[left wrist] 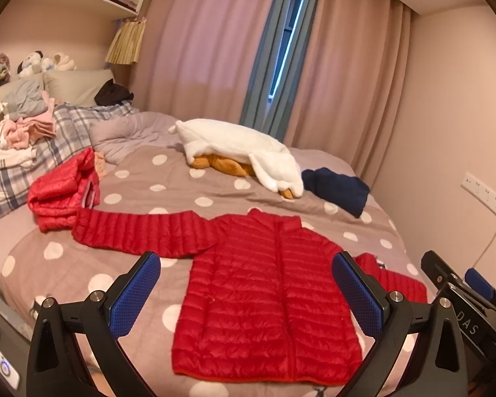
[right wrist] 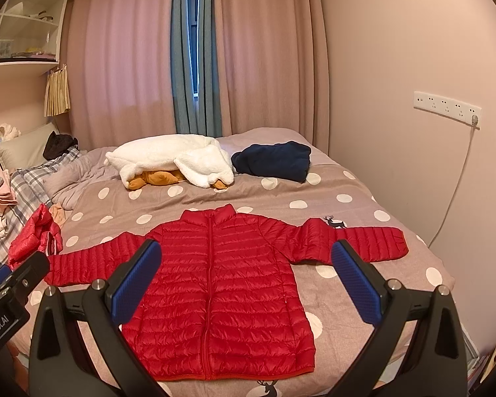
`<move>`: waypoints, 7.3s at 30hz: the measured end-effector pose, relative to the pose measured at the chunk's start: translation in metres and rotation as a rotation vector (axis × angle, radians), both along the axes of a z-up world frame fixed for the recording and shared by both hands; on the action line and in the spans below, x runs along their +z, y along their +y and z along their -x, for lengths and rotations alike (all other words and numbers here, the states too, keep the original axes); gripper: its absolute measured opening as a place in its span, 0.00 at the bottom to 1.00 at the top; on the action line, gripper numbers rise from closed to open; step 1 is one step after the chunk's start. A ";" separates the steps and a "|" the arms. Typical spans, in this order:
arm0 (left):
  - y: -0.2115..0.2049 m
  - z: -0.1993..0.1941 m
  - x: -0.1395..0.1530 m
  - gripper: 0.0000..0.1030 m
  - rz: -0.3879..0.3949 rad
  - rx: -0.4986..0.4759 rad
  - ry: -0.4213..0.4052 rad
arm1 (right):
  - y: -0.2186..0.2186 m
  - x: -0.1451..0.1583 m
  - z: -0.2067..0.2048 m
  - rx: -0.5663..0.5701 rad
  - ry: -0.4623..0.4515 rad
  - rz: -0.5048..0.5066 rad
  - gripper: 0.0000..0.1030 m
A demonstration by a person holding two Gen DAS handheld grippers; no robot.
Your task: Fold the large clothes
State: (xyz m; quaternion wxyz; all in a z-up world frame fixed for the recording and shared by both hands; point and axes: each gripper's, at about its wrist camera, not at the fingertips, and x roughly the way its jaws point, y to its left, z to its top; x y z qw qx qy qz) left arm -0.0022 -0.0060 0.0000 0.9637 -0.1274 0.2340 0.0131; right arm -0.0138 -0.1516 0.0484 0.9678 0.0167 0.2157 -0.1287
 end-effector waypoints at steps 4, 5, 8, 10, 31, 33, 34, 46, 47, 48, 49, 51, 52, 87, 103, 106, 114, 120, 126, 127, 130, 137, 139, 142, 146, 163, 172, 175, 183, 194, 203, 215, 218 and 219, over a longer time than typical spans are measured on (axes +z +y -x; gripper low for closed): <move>-0.001 -0.002 0.000 1.00 0.000 -0.002 0.000 | 0.000 -0.002 -0.002 0.006 0.006 -0.004 1.00; -0.001 -0.002 0.000 1.00 -0.002 -0.002 0.000 | 0.000 -0.002 -0.002 0.004 0.008 -0.003 1.00; -0.001 -0.002 0.000 1.00 0.000 -0.002 0.003 | 0.001 -0.004 -0.004 0.002 0.016 0.002 1.00; -0.001 -0.002 -0.001 1.00 0.000 -0.001 0.005 | 0.002 -0.004 -0.006 0.004 0.019 0.001 1.00; 0.037 -0.067 -0.049 1.00 0.122 -0.014 0.036 | -0.014 -0.044 -0.054 -0.004 0.144 0.004 1.00; 0.063 -0.086 -0.065 1.00 0.182 0.019 0.026 | -0.026 -0.054 -0.062 -0.041 0.184 0.015 1.00; 0.083 -0.101 -0.077 1.00 0.220 0.045 0.036 | -0.033 -0.060 -0.066 -0.063 0.202 0.021 1.00; 0.286 -0.184 -0.238 1.00 0.651 0.325 0.176 | -0.123 -0.122 -0.119 -0.323 0.360 -0.047 1.00; 0.293 -0.186 -0.246 0.99 0.698 0.323 0.168 | -0.125 -0.128 -0.125 -0.330 0.372 -0.048 1.00; 0.301 -0.190 -0.256 0.98 0.749 0.312 0.153 | -0.125 -0.134 -0.131 -0.332 0.383 -0.048 1.00; 0.307 -0.197 -0.265 0.97 0.805 0.294 0.134 | -0.124 -0.142 -0.140 -0.324 0.408 -0.043 1.00; 0.314 -0.208 -0.279 0.95 0.882 0.287 0.131 | -0.121 -0.154 -0.153 -0.304 0.445 -0.023 1.00; 0.317 -0.216 -0.287 0.92 0.927 0.292 0.133 | -0.120 -0.158 -0.158 -0.299 0.456 -0.012 1.00; 0.312 -0.293 -0.279 0.13 0.469 0.480 0.229 | -0.195 -0.171 -0.187 -0.454 0.421 -0.055 1.00; 0.308 -0.274 -0.298 0.18 0.442 0.518 0.206 | -0.427 -0.250 -0.103 -0.654 -0.046 -0.896 0.89; 0.309 -0.271 -0.299 0.18 0.447 0.516 0.203 | -0.444 -0.266 -0.108 -0.636 -0.155 -0.991 0.89; 0.308 -0.270 -0.299 0.18 0.445 0.516 0.204 | -0.455 -0.268 -0.149 -0.670 -0.146 -0.889 0.46; 0.309 -0.271 -0.300 0.18 0.455 0.515 0.199 | -0.453 -0.272 -0.163 -0.692 -0.159 -0.814 0.32; 0.311 -0.269 -0.302 0.18 0.467 0.513 0.190 | -0.454 -0.283 -0.165 -0.724 -0.122 -0.734 0.14; 0.311 -0.268 -0.302 0.18 0.468 0.513 0.188 | -0.455 -0.283 -0.164 -0.722 -0.118 -0.736 0.13; 0.310 -0.268 -0.302 0.18 0.460 0.515 0.190 | -0.457 -0.284 -0.166 -0.727 -0.099 -0.713 0.11; 0.308 -0.269 -0.300 0.18 0.441 0.521 0.198 | -0.444 -0.266 -0.213 -0.812 0.150 -0.443 0.12; 0.306 -0.271 -0.299 0.18 0.420 0.526 0.206 | -0.424 -0.250 -0.242 -0.795 0.267 -0.287 0.09; 0.304 -0.273 -0.298 0.18 0.402 0.531 0.213 | -0.398 -0.225 -0.262 -0.658 0.209 -0.303 0.08; 0.305 -0.273 -0.298 0.18 0.411 0.530 0.208 | -0.341 -0.164 -0.292 -0.502 0.075 -0.279 0.08; 0.309 -0.272 -0.301 0.19 0.452 0.519 0.186 | 0.015 -0.116 -0.375 0.392 0.086 -0.375 0.09; 0.312 -0.271 -0.303 0.19 0.461 0.516 0.181 | 0.065 -0.178 -0.386 0.434 0.268 -0.347 0.13; 0.312 -0.271 -0.303 0.19 0.463 0.516 0.180 | 0.061 -0.181 -0.386 0.416 0.259 -0.359 0.13; 0.312 -0.271 -0.303 0.19 0.462 0.516 0.180 | 0.057 -0.150 -0.368 0.411 0.200 -0.351 0.38; 0.312 -0.269 -0.303 0.19 0.465 0.515 0.178 | -0.004 -0.134 -0.360 0.191 0.144 -0.276 0.39; 0.313 -0.269 -0.303 0.19 0.467 0.514 0.177 | -0.102 -0.146 -0.349 -0.061 0.163 -0.229 0.37; 0.312 -0.267 -0.304 0.19 0.467 0.515 0.177 | -0.196 -0.276 -0.354 -0.252 0.458 -0.173 0.36; 0.312 -0.267 -0.304 0.19 0.467 0.515 0.177 | -0.196 -0.292 -0.353 -0.239 0.437 -0.145 0.37; 0.312 -0.267 -0.304 0.19 0.467 0.515 0.177 | -0.195 -0.291 -0.354 -0.241 0.435 -0.141 0.37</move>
